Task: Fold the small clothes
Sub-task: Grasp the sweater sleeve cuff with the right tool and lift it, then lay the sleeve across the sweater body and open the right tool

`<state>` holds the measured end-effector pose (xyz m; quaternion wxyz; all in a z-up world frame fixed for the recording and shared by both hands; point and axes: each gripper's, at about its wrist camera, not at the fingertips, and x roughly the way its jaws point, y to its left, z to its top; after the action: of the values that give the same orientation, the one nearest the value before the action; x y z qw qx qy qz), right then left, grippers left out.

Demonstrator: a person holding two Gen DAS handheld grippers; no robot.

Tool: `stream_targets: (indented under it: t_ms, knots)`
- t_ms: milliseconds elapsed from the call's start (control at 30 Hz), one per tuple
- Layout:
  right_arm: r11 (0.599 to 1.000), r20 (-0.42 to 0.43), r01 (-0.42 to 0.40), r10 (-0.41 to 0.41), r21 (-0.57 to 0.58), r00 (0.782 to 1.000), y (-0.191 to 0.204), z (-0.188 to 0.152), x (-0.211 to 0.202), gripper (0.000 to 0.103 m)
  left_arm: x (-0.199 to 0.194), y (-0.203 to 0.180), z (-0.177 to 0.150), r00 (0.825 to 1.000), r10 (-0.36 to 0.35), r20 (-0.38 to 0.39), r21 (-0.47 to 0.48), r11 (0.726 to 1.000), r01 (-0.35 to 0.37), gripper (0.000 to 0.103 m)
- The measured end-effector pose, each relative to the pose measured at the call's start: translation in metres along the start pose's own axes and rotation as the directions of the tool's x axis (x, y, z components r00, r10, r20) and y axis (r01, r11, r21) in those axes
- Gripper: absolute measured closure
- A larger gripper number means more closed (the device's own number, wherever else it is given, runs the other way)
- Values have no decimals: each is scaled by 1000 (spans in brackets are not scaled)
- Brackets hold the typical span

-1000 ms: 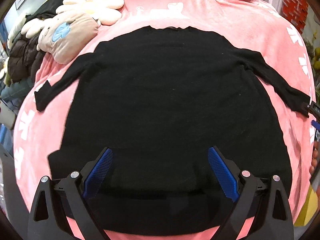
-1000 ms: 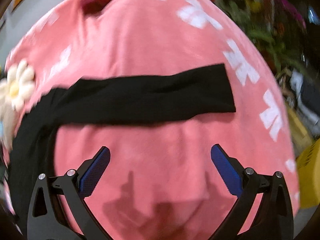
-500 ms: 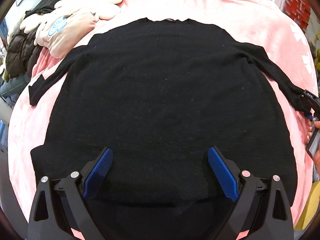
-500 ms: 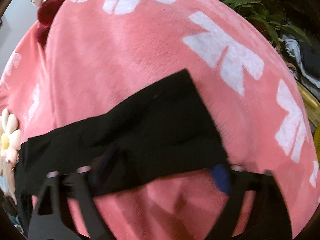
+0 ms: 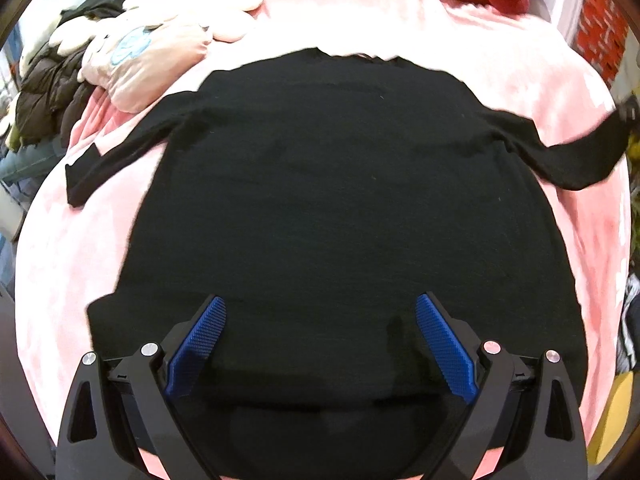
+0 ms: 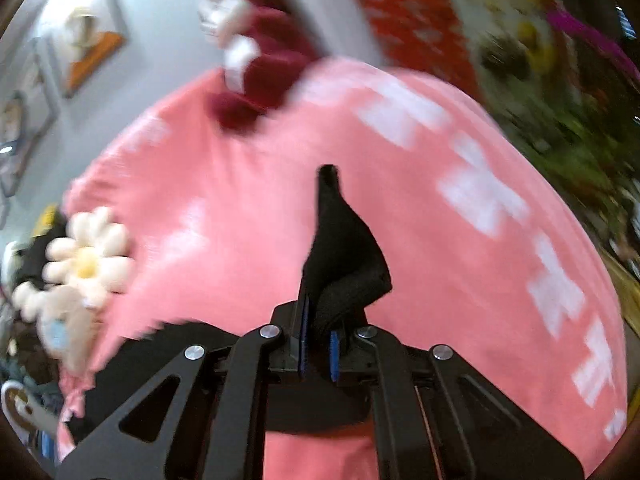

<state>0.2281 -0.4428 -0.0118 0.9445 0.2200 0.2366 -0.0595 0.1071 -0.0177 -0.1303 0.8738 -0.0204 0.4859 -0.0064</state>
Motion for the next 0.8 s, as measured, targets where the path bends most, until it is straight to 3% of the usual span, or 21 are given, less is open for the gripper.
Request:
stream_targets:
  t_ms: [133, 300, 367, 433, 467, 500, 533, 633, 700, 800]
  knots:
    - [977, 7, -176, 178, -119, 984, 119, 22, -2, 97, -14, 32, 6, 1000, -10, 23, -55, 998, 12, 9]
    - [902, -91, -331, 319, -277, 944, 252, -13, 12, 97, -25, 85, 10, 999, -31, 30, -157, 987, 35, 9]
    - [867, -174, -366, 325, -337, 930, 298, -52, 37, 96, -27, 111, 12, 999, -36, 26, -207, 978, 40, 9]
    - [849, -259, -365, 280, -383, 924, 332, -107, 68, 91, -28, 132, 13, 999, -25, 28, -242, 970, 31, 9]
    - [839, -311, -363, 246, -405, 918, 347, -131, 79, 72, -29, 143, 13, 999, -21, 28, -256, 966, 27, 9]
    - [833, -363, -341, 184, -436, 914, 357, -158, 97, 50, -30, 155, 14, 999, -17, 30, -273, 962, 25, 9]
    - [829, -386, -324, 144, -456, 911, 362, -177, 106, 47, -31, 167, 14, 999, -8, 34, -287, 958, 18, 9]
    - [812, -416, -325, 113, -485, 902, 365, -218, 106, 49, -36, 189, 14, 999, 6, 44, -295, 955, 7, 9]
    - [825, -406, -324, 127, -463, 905, 355, -215, 90, 49, -37, 197, 14, 999, 5, 54, -287, 958, 11, 9]
    - [868, -340, -238, 86, -436, 937, 315, -193, 63, 49, -32, 199, 17, 998, -4, 55, -267, 964, 18, 9]
